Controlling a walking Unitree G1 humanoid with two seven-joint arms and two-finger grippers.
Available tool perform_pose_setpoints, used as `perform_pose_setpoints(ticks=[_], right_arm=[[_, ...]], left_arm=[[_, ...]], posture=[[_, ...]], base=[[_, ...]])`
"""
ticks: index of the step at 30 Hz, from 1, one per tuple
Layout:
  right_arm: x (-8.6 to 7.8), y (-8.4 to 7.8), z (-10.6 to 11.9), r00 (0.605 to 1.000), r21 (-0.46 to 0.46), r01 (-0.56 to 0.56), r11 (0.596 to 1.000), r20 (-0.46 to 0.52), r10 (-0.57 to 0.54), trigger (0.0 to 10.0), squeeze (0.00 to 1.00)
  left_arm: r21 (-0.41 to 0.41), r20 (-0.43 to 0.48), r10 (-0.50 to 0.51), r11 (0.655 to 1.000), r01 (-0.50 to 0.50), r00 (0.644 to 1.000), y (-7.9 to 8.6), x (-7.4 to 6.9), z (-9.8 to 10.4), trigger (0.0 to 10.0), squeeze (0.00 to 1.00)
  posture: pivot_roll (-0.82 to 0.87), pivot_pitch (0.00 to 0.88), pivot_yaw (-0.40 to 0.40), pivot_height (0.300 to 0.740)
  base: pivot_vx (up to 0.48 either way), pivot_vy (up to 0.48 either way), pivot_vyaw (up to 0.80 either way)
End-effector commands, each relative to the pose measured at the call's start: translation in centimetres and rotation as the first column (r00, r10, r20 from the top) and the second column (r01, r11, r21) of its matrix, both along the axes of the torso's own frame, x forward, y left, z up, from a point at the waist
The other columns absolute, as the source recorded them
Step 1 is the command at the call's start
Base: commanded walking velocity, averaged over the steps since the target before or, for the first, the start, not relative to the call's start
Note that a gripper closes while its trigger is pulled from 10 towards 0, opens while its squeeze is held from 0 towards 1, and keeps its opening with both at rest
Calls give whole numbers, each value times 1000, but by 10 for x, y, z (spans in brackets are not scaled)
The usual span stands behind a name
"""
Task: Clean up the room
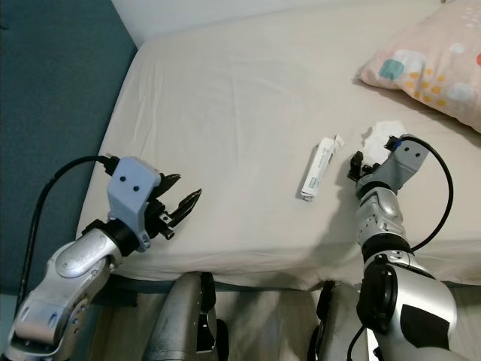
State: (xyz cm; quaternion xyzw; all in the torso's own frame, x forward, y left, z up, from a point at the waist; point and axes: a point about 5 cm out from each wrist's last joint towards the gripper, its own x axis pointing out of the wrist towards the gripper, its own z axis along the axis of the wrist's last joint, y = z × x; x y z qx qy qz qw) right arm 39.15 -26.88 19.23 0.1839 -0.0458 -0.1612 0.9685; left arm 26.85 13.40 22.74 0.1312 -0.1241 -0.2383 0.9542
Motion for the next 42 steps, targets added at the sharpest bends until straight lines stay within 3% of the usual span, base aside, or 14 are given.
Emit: perform_pose_setpoints(ticks=[1,21,25,26,27,28,29,30,34,42], right_arm=[[-3,4,-18,999,42,-4,999,-54,6,0,0],[-4,2,-16,999,29,-3,1000,-45,4,0,0],[-3,2,-16,999,26,-6,1000,-42,7,0,0],[-3,3,-15,999,22,-11,1000,-41,12,0,0],[-3,3,-15,999,22,-11,1000,-41,12,0,0],[-3,4,-15,999,14,-20,1000,-42,20,0,0],[-3,4,-15,999,14,-20,1000,-42,20,0,0],[-2,5,-16,998,2,-32,999,-48,32,0,0],[-2,7,-16,998,-10,-45,999,-53,44,0,0],[-1,13,-19,996,-22,-72,997,-57,71,0,0]], left_arm=[[25,-16,16,1000,-16,1000,5,-1,-4,10000,0],[-12,-4,-20,1000,20,1000,-1,-3,1,10000,0],[-42,14,-80,996,80,997,-9,-6,6,10000,0],[-97,21,-128,987,130,991,-16,-10,12,10000,0],[-97,21,-128,987,130,991,-16,-10,12,10000,0],[-165,29,-212,963,214,977,-27,-16,20,10000,0],[-165,29,-212,963,214,977,-27,-16,20,10000,0],[-167,36,-334,927,335,942,-44,-28,24,10000,0],[-123,36,-426,896,427,904,-56,-38,21,10000,0],[-121,50,-406,905,409,913,-60,-31,17,10000,0]], posture=[[353,431,156,569],[343,425,150,569],[331,417,144,569],[316,410,137,569],[316,410,137,569],[297,401,127,569],[297,401,127,569],[277,392,115,569],[259,381,101,569],[216,354,78,569]], base=[[0,0,0],[0,0,0],[0,0,0],[0,0,0],[0,0,0],[0,0,0],[0,0,0],[0,0,0],[0,0,0],[0,0,0]])
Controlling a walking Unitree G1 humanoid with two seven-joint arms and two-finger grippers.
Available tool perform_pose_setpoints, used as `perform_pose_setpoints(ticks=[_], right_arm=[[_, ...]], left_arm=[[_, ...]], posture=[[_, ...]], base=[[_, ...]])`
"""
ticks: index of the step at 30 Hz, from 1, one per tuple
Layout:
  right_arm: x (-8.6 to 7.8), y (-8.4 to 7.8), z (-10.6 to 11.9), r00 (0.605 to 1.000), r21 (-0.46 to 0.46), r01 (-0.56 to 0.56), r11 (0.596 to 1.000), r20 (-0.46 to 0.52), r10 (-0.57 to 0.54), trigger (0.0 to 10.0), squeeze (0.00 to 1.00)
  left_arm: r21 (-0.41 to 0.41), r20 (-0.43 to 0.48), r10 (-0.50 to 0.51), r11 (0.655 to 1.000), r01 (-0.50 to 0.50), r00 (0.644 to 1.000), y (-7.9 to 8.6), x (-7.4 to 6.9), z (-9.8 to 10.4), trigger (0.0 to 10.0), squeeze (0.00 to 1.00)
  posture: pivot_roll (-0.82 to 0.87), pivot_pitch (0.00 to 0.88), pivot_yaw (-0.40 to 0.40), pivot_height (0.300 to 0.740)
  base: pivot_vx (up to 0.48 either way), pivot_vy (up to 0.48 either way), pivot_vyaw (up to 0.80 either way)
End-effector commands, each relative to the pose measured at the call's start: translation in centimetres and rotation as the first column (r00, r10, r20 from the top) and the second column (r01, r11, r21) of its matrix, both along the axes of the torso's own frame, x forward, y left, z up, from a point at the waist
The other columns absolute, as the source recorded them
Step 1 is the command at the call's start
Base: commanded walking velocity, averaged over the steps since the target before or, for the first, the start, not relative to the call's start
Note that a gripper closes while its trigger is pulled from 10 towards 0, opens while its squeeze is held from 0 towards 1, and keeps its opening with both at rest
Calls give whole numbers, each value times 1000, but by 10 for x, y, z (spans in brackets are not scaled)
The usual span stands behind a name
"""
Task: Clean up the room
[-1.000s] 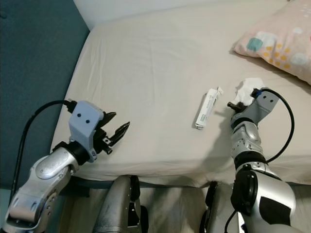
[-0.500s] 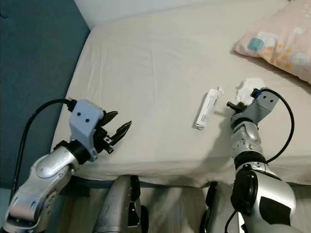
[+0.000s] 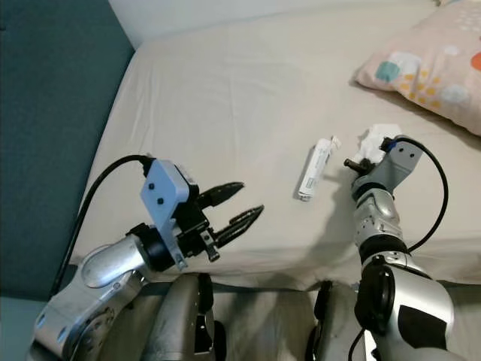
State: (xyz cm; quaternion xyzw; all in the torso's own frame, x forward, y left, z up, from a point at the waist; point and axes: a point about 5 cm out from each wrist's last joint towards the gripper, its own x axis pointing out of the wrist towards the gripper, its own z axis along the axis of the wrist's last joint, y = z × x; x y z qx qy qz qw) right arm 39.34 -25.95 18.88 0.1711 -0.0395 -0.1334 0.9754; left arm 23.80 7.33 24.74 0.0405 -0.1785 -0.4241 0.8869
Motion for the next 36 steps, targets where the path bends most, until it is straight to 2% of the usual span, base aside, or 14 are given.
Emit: perform_pose_setpoints(ticks=[1,10,17,19,20,23,25,28,30,32,33,34,35,36], right_arm=[[-3,4,-15,999,1,-17,1000,-49,17,0,0],[1,12,-6,1000,-17,-23,1000,-4,23,0,0],[5,26,2,996,1,-44,999,71,44,0,0],[8,46,3,988,12,-108,994,111,106,0,0],[8,46,3,988,12,-108,994,111,106,0,0],[8,74,1,969,-32,-202,979,140,205,0,0],[8,80,0,963,-51,-223,973,142,229,0,0],[-2,112,-5,909,-203,-355,913,153,388,0,0],[-4,117,-6,898,-225,-374,900,154,412,0,0],[-10,124,-8,879,-262,-405,876,153,452,0,0],[-18,129,-10,861,-302,-429,851,148,487,0,0],[-27,134,-13,851,-317,-443,839,145,504,1333,0],[-27,134,-13,851,-317,-443,839,145,504,1333,0],[-34,137,-14,846,-323,-451,832,144,514,1333,0]], left_arm=[[6,0,13,1000,-13,1000,1,2,-3,10000,0],[-32,6,172,985,-172,985,17,22,-6,10000,0],[-50,-5,206,977,-206,979,21,25,-11,10000,0],[-60,-10,224,973,-224,974,23,25,-13,10000,0],[-60,-10,224,973,-224,974,23,25,-13,10000,0],[-66,-20,253,965,-253,967,26,26,-18,10000,0],[-63,-22,260,963,-261,965,27,27,-19,10000,0],[-43,-27,337,940,-338,941,35,32,-30,10000,0],[-44,-27,350,936,-351,937,37,33,-32,10000,0],[-53,-37,386,920,-388,922,42,35,-35,10000,0],[-48,-48,437,897,-439,898,48,37,-38,10000,0],[-55,-78,495,865,-499,866,56,41,-43,10000,0],[-55,-78,495,865,-499,866,56,41,-43,10000,0],[-59,-98,531,841,-538,842,62,43,-46,10000,0]], posture=[[203,347,70,569],[98,289,35,569],[69,273,18,569],[48,256,6,569],[48,256,6,569],[33,241,-2,569],[33,241,-2,569],[20,219,-17,569],[20,219,-17,569],[7,202,-25,569],[7,192,-27,569],[5,184,-30,569],[5,184,-30,569],[3,182,-30,569]], base=[[0,0,0],[0,0,0],[0,0,0],[0,0,0],[0,0,0],[0,0,0],[0,0,0],[0,0,0],[0,0,0],[0,0,0],[0,0,0],[0,0,0],[0,0,0],[0,0,0]])
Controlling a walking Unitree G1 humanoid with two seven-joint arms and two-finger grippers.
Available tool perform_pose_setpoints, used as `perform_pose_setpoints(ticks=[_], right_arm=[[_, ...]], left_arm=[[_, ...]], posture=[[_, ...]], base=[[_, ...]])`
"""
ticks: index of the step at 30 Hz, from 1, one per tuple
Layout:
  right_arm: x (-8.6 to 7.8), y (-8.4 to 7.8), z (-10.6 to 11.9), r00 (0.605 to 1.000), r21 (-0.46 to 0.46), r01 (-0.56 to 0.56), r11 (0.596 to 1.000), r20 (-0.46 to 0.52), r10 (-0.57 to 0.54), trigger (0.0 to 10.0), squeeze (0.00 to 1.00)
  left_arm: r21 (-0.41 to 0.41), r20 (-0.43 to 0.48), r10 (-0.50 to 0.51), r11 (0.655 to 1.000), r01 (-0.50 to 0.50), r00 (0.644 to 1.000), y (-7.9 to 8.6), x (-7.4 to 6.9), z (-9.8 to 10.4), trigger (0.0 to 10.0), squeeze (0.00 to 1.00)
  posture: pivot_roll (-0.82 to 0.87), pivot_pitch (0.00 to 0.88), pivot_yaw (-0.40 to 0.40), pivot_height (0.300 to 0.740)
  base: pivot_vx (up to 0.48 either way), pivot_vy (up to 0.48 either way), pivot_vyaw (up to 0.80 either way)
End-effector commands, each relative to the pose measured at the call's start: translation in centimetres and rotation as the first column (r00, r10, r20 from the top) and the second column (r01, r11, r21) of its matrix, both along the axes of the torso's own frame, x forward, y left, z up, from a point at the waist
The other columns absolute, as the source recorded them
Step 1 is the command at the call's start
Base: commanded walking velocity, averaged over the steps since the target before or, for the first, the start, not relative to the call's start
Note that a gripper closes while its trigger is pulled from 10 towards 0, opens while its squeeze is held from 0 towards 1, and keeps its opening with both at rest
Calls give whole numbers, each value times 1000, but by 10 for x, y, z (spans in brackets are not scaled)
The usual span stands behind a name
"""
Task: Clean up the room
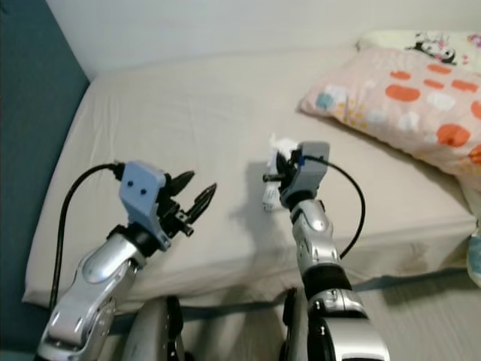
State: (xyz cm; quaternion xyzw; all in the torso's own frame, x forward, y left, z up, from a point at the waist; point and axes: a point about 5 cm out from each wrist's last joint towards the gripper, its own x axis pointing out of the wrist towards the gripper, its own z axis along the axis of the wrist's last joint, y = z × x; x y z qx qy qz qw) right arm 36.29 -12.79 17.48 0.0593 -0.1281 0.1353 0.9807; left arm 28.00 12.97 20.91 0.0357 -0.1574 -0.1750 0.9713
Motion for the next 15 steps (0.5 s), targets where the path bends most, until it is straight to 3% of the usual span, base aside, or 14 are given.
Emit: perform_pose_setpoints(ticks=[1,2,7,12,15], right_arm=[[-11,9,-3,1000,-30,-20,999,-5,20,10000,0],[-17,11,-5,1000,-42,-19,999,-2,19,10000,0],[-27,17,-12,999,-68,-33,997,-2,33,10000,0],[-47,30,-36,997,-223,-69,972,-50,60,10000,0],[-54,29,-44,997,-282,-58,958,-61,43,10000,0]], left_arm=[[-28,-67,108,993,-110,992,13,3,-14,10000,0],[-46,-109,142,988,-148,984,17,5,-20,10000,0],[-31,-149,195,979,-202,969,21,6,-28,10000,0],[27,-176,252,968,-251,952,19,4,-46,10000,0],[54,-183,302,953,-297,935,21,3,-54,10000,0]], posture=[[2,175,-30,569],[2,169,-28,569],[1,159,-28,569],[0,134,-30,569],[5,130,-30,569]], base=[[0,0,0],[0,0,0],[0,0,0],[0,0,0],[0,0,0]])
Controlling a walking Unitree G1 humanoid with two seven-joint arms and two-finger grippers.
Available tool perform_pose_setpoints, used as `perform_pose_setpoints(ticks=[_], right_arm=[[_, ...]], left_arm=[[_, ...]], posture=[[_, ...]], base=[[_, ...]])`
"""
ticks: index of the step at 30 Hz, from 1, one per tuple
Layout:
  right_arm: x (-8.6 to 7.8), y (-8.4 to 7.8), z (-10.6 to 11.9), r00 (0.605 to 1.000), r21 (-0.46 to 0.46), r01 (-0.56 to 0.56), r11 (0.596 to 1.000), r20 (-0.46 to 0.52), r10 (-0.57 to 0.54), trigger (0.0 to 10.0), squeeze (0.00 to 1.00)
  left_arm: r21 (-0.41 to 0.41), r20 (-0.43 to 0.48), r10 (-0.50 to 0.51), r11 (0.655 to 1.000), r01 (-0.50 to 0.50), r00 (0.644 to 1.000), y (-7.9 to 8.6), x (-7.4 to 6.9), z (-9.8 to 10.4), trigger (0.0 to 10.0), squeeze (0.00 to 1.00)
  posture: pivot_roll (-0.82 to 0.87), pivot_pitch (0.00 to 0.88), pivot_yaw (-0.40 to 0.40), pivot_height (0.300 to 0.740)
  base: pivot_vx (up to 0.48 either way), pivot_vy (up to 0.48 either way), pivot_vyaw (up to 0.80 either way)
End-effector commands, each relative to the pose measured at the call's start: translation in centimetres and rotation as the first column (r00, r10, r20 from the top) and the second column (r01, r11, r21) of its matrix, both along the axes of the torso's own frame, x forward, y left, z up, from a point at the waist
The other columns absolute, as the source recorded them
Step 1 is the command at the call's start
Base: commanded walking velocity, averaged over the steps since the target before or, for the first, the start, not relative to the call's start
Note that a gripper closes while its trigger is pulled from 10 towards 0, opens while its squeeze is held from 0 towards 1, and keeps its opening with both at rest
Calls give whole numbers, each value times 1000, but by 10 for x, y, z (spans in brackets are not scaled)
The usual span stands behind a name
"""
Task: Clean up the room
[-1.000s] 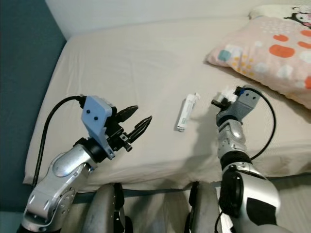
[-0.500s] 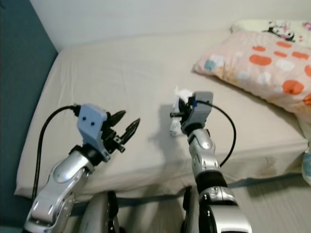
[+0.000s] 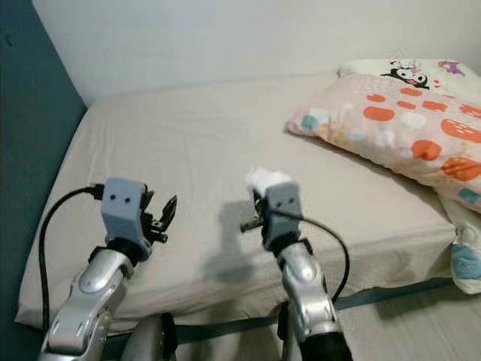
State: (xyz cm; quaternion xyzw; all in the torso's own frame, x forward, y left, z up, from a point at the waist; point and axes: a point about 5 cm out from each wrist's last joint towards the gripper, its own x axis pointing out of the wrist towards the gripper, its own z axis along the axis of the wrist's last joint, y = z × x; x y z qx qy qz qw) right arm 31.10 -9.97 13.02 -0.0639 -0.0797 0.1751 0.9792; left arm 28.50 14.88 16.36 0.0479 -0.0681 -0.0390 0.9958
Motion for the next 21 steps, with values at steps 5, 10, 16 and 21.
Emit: perform_pose_setpoints(ticks=[5,10,16,21], right_arm=[[-7,-18,-13,989,-63,146,987,-17,-147,10000,0],[-14,-28,-26,977,-34,188,982,-95,-190,10000,0],[-20,-28,-32,974,9,184,983,-135,-181,10000,0],[-21,-26,-32,973,0,188,982,-134,-187,10000,0]], left_arm=[[42,-84,223,974,-221,971,20,-4,-30,10000,0],[67,-90,252,967,-247,964,26,-7,-35,10000,0],[58,-89,215,976,-211,972,21,-6,-37,10000,0],[44,-78,196,980,-193,978,15,-5,-36,10000,0]], posture=[[12,123,-28,569],[15,118,-23,569],[12,117,-17,569],[5,112,-15,584]], base=[[0,0,0],[0,0,0],[0,0,0],[0,0,0]])
